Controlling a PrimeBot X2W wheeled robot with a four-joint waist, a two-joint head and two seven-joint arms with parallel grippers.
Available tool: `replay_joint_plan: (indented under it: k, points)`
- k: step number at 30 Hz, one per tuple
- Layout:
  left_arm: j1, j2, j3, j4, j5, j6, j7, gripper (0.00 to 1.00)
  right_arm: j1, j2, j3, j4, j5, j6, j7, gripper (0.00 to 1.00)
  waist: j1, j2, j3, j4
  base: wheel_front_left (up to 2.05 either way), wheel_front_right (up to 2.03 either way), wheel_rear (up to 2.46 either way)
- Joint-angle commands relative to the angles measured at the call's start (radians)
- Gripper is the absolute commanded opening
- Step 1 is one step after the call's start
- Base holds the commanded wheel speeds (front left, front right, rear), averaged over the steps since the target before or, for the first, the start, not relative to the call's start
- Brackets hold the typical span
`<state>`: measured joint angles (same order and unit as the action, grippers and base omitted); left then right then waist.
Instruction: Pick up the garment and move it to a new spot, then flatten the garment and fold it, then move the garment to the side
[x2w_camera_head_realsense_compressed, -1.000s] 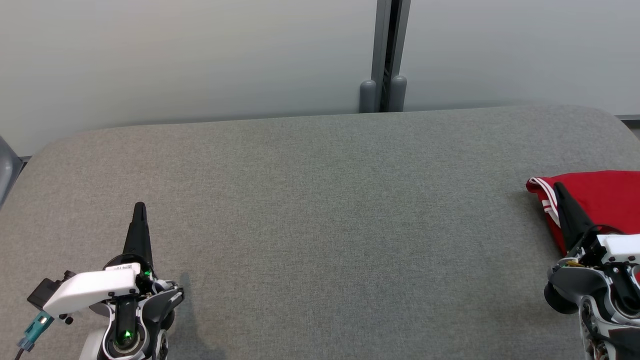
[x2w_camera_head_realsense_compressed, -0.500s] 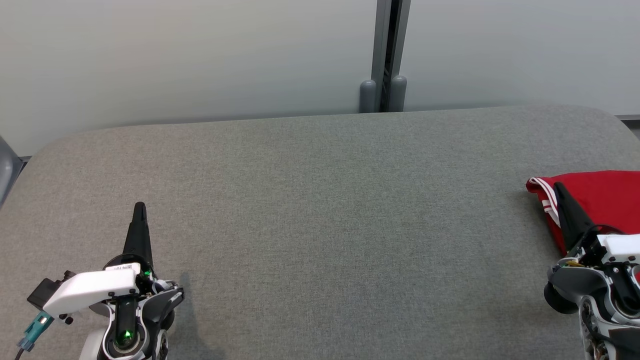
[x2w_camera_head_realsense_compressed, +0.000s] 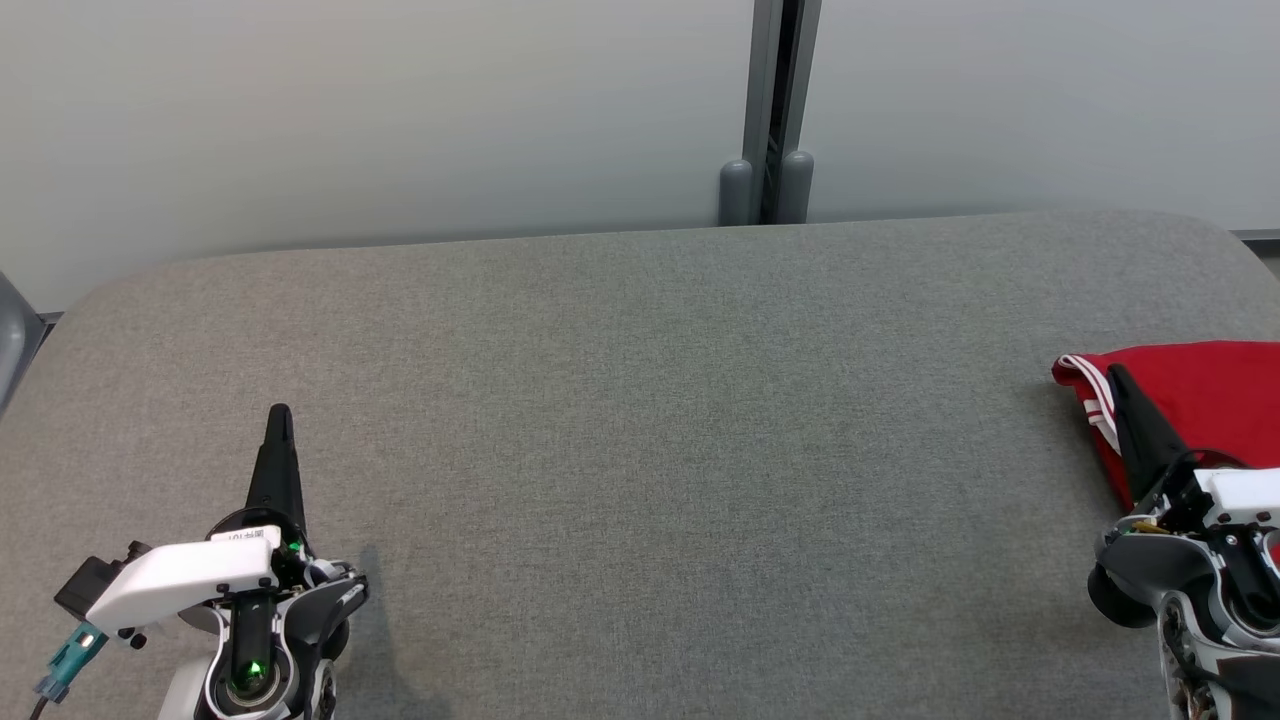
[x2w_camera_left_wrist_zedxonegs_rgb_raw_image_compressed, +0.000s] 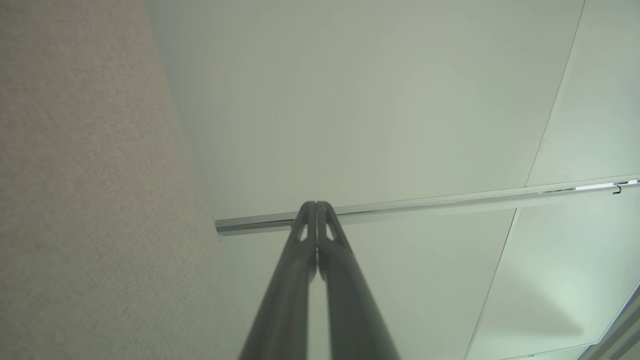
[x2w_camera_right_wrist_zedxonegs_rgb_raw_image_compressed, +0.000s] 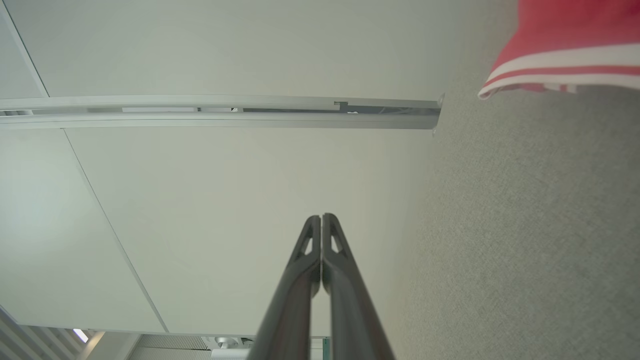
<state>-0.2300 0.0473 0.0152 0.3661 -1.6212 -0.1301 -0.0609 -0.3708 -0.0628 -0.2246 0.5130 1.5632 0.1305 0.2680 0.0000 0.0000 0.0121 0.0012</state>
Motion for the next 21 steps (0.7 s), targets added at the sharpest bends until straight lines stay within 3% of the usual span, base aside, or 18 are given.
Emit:
replay_joint_plan:
  k: [1, 21]
  points:
    - [-0.014, 0.003, 0.004, 0.000, -0.003, -0.004, 0.004, 0.00, -0.007, -0.008, -0.001, 0.001, 0.002, 0.000, 0.002, 0.00, 0.0000, 0.0000, 0.000, 0.000, 0.00, 0.00, 0.00]
    - [-0.014, 0.003, 0.004, 0.000, -0.003, -0.004, 0.004, 0.00, -0.007, -0.009, -0.001, 0.001, 0.002, 0.000, 0.002, 0.00, 0.0000, 0.0000, 0.000, 0.000, 0.00, 0.00, 0.00]
